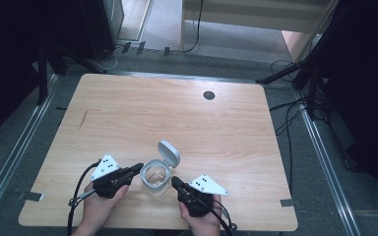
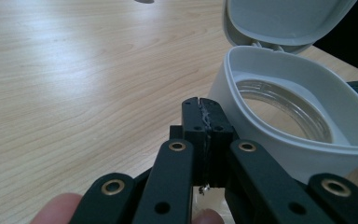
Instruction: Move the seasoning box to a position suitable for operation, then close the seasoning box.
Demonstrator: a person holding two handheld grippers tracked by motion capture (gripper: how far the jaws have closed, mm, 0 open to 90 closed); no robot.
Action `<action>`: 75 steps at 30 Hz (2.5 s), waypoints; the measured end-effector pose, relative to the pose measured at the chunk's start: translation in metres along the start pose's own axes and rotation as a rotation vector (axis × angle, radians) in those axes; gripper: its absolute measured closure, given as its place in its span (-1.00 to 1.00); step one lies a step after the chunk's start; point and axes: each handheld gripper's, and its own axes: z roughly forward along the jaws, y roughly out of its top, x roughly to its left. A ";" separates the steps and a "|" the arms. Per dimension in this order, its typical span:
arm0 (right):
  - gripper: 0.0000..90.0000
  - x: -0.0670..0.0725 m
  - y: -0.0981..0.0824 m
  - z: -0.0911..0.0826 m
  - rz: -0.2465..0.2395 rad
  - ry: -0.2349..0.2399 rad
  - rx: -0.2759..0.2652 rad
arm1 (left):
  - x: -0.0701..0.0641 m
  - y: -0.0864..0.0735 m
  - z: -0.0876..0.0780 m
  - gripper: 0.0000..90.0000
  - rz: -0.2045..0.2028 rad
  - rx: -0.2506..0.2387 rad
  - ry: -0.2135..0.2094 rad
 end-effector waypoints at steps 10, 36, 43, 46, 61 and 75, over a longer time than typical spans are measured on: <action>1.00 -0.001 0.000 0.001 0.016 -0.041 -0.004 | -0.015 -0.007 -0.001 1.00 -0.003 0.000 -0.003; 0.98 -0.045 0.047 0.005 -0.051 -0.097 -0.029 | 0.092 -0.048 -0.058 -0.25 -0.203 -0.073 0.358; 1.00 -0.054 0.083 0.016 -0.078 -0.089 -0.018 | 0.089 -0.047 -0.051 -0.36 -0.189 -0.041 0.387; 1.00 -0.055 0.090 0.018 -0.072 -0.080 -0.015 | 0.090 -0.047 -0.051 -0.40 -0.202 -0.034 0.390; 1.00 -0.034 0.088 -0.006 -0.167 0.132 -0.041 | 0.092 -0.045 -0.048 -0.40 -0.217 -0.004 0.395; 0.79 -0.063 0.078 -0.024 -0.148 -0.006 -0.062 | 0.092 -0.045 -0.048 -0.39 -0.217 -0.007 0.401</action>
